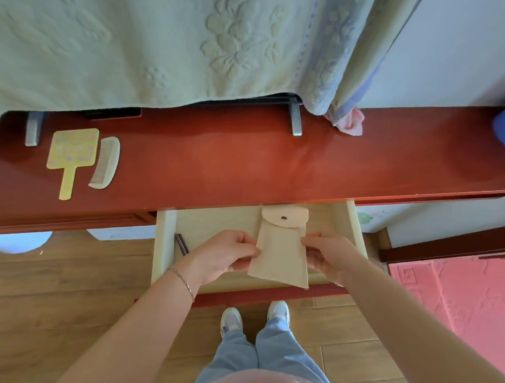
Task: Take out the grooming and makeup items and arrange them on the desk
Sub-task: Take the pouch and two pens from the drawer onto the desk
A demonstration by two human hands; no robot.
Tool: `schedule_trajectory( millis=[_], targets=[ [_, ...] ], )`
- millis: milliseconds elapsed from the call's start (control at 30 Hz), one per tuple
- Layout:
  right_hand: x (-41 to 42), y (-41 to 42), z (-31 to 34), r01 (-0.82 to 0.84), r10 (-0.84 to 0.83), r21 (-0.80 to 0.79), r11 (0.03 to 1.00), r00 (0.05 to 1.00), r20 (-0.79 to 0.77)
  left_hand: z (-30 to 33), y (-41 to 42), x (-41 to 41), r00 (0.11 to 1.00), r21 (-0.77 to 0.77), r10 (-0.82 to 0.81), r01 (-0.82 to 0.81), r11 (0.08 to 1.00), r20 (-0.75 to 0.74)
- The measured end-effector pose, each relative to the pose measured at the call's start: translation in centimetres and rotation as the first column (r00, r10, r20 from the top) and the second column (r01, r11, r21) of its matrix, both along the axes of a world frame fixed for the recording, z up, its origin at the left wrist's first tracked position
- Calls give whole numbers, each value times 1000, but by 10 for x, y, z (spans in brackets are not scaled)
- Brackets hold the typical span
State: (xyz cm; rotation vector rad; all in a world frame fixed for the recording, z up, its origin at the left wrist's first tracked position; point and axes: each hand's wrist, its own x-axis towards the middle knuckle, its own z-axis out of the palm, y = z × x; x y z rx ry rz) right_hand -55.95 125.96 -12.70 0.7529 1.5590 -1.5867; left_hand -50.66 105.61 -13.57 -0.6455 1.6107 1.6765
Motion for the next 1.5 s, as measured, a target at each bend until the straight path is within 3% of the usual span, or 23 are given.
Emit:
schedule_trajectory(
  millis=[167, 300, 567, 667, 867, 1167, 1333, 1500],
  targets=[
    [9, -4, 35, -34, 32, -27, 999, 998, -55, 26, -16, 1, 995, 57, -98, 98, 994, -5],
    [-1, -26, 53, -96, 92, -28, 995, 989, -115, 42, -37, 0, 995, 50, -71, 74, 996, -73],
    [-50, -116, 51, -236, 234, 17, 971, 944, -234, 50, -100, -16, 973, -200, 72, -117, 973, -219],
    [-67, -152, 40, -225, 218, -6, 974, 948, -231, 45, -118, -26, 953, -403, 77, -197, 894, -295],
    [-97, -211, 20, -235, 229, -1, 972, 945, -235, 16, -152, -48, 938, -625, 105, -300, 720, -329],
    [-109, -237, -17, -234, 253, 100, 967, 929, -272, -7, -158, -62, 931, -755, 118, -350, 555, -345],
    [-108, -231, -17, -372, 564, 458, 807, 714, -415, -17, -154, -58, 922, -743, 150, -378, 553, -357],
    [-96, -207, -1, -394, 568, 421, 817, 675, -470, 1, -139, -43, 824, -717, 28, -509, 477, -566]
  ],
)
